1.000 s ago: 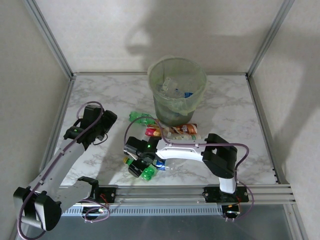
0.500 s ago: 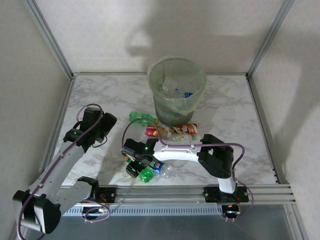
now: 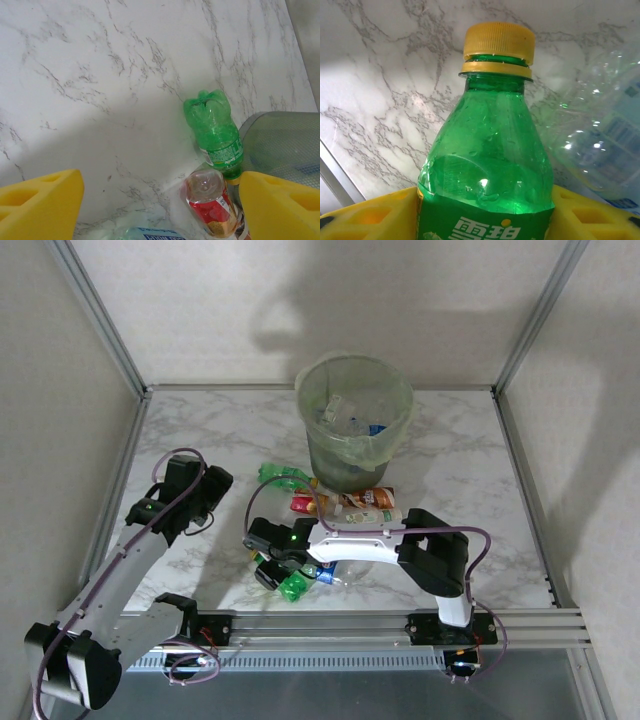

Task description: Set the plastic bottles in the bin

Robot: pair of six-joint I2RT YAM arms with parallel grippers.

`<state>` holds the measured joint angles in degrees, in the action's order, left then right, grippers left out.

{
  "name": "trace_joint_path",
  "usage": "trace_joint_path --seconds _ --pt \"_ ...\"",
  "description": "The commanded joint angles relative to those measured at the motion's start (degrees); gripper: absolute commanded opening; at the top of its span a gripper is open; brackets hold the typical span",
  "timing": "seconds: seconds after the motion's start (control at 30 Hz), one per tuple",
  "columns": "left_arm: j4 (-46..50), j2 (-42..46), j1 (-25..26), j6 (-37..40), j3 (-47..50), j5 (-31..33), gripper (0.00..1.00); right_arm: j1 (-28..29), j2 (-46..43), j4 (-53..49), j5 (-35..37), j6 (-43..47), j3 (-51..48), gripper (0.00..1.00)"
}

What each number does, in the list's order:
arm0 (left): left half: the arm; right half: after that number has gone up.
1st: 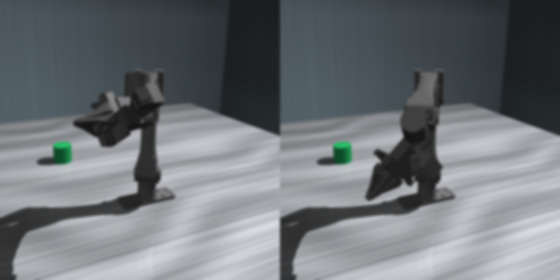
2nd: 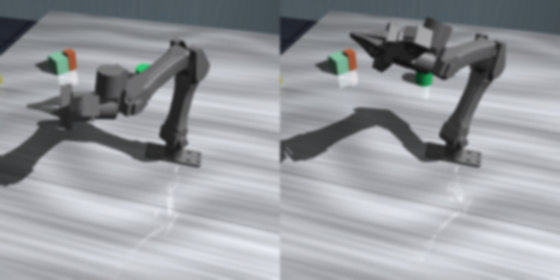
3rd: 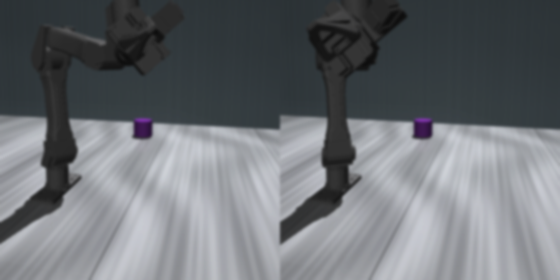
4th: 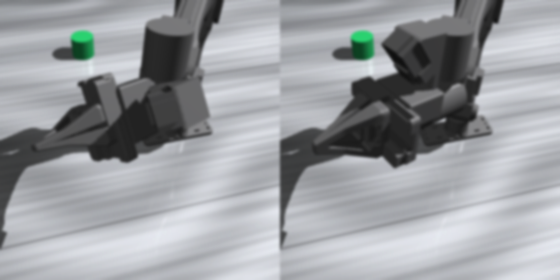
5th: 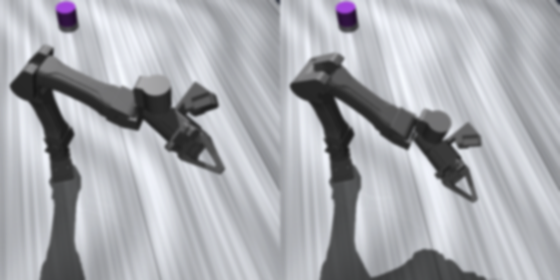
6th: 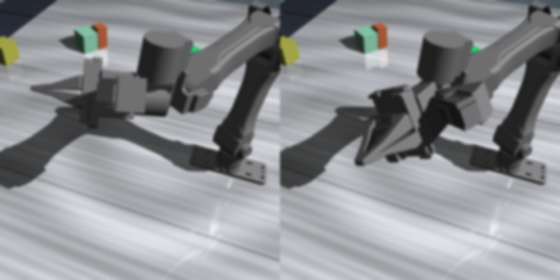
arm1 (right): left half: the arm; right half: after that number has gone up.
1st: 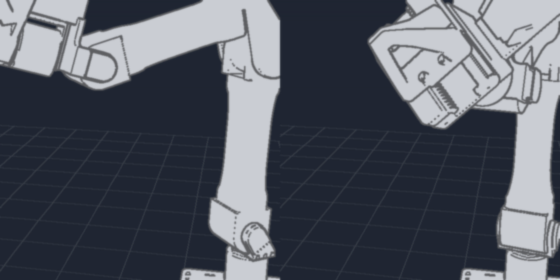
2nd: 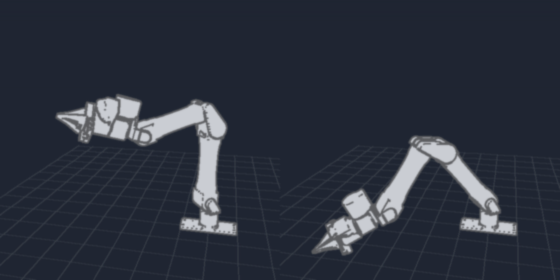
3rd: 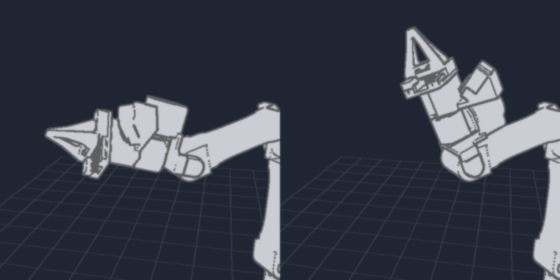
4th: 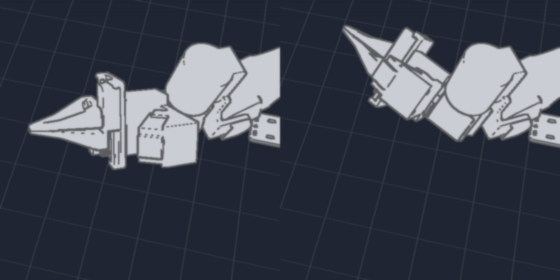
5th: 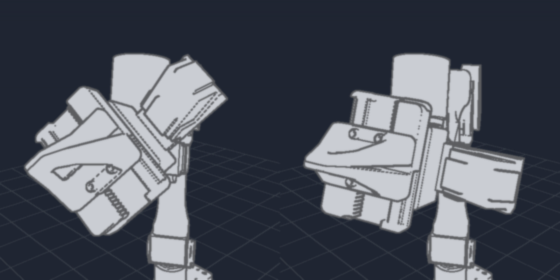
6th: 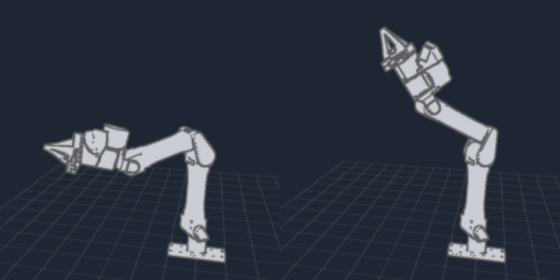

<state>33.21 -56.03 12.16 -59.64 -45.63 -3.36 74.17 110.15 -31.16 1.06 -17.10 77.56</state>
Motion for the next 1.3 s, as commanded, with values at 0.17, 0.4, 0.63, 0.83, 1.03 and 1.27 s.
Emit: trace_joint_path --seconds 0.17,0.4,0.63,0.83,1.03,1.27 --pt "1.4 -0.4 -0.4 -0.4 -3.9 1.7 0.81 -1.1 -9.2 -6.9 5.6 2.2 7.9 0.57" --pt "0.9 -3.0 -0.2 1.3 -9.0 1.4 0.81 -10.8 -17.9 -11.1 7.8 2.1 20.4 0.56" --pt "-1.4 -7.2 2.9 6.3 -14.8 2.9 0.81 -24.8 -21.2 -9.2 15.7 -0.1 31.7 0.58" --pt "-5.0 -9.5 9.6 10.8 -16.7 6.8 0.81 -35.3 -16.9 -8.8 14.7 -3.6 39.0 0.59" --pt "-9.1 -10.8 12.3 12.4 -16.3 6.3 0.81 -39.6 -9.1 -13.1 13.9 -5.1 48.5 0.59" --pt "-7.6 -14.0 14.8 16.9 -20.0 7.5 0.81 -42.4 -7.8 -16.5 15.9 -6.7 48.5 0.59"
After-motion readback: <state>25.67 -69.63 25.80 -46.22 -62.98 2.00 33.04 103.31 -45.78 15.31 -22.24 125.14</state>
